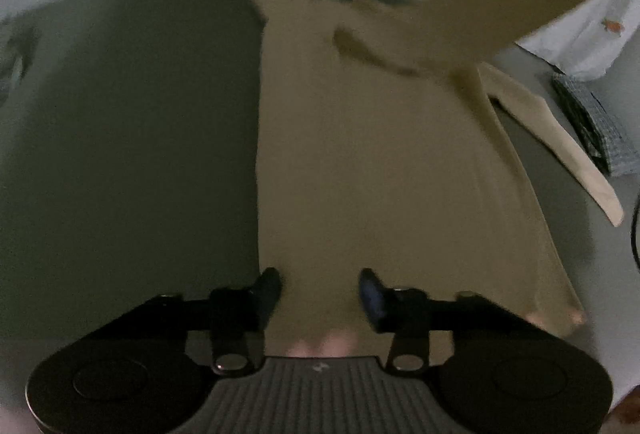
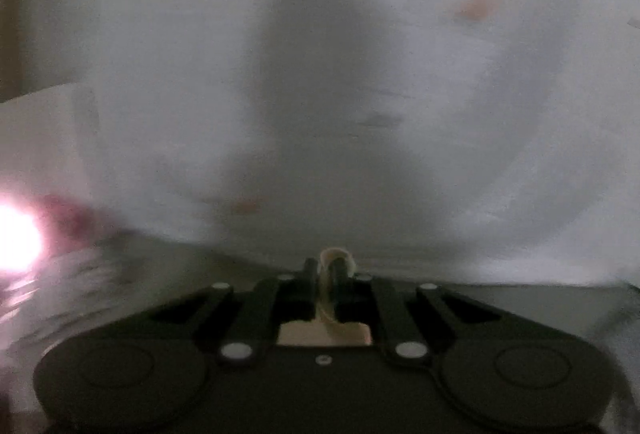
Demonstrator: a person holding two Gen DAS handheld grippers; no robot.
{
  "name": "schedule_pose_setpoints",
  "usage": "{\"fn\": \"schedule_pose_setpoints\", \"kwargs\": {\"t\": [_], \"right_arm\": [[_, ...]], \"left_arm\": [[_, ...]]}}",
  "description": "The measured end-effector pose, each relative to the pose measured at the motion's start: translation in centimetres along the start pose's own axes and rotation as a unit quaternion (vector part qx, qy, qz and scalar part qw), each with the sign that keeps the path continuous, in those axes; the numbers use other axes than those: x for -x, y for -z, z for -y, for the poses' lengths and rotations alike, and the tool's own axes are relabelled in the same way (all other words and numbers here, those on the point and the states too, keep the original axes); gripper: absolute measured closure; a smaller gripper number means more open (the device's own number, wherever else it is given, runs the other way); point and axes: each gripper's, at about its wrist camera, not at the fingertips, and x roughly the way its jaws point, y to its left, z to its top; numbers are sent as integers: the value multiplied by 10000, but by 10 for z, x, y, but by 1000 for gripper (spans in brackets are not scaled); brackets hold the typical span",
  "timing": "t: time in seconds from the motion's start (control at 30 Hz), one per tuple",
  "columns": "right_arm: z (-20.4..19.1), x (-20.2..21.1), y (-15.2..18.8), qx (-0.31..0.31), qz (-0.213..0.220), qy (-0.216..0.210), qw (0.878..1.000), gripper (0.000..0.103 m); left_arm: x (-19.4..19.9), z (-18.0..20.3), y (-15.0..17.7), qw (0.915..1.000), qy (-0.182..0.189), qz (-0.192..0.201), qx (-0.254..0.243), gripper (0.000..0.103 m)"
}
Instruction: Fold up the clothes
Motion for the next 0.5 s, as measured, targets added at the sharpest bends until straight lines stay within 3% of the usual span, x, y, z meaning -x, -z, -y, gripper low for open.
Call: {"fn": "schedule_pose_setpoints", "kwargs": {"t": [0.1, 0.23, 0.37, 0.43, 0.5], "right_arm": [[-65, 13, 7, 732, -201, -1074, 9913, 99], [-134, 7, 80, 1719, -1293, -1896, 9580, 101], [-170, -3, 147, 2366, -2047, -1846, 9317, 103], [-177, -2, 156, 2631, -2065, -1593, 9288, 102], [-176, -2, 153, 2513, -1908, -1281, 9402, 96]], "left_arm": [[10, -10, 15, 9991, 101, 78, 416, 63], [18, -22, 23, 9965, -122, 156, 810, 62], [24, -36, 28, 9922, -106, 259, 1218, 62], [26, -39, 27, 9913, -139, 299, 1273, 60], [27, -42, 25, 9906, -132, 330, 1322, 60]]}}
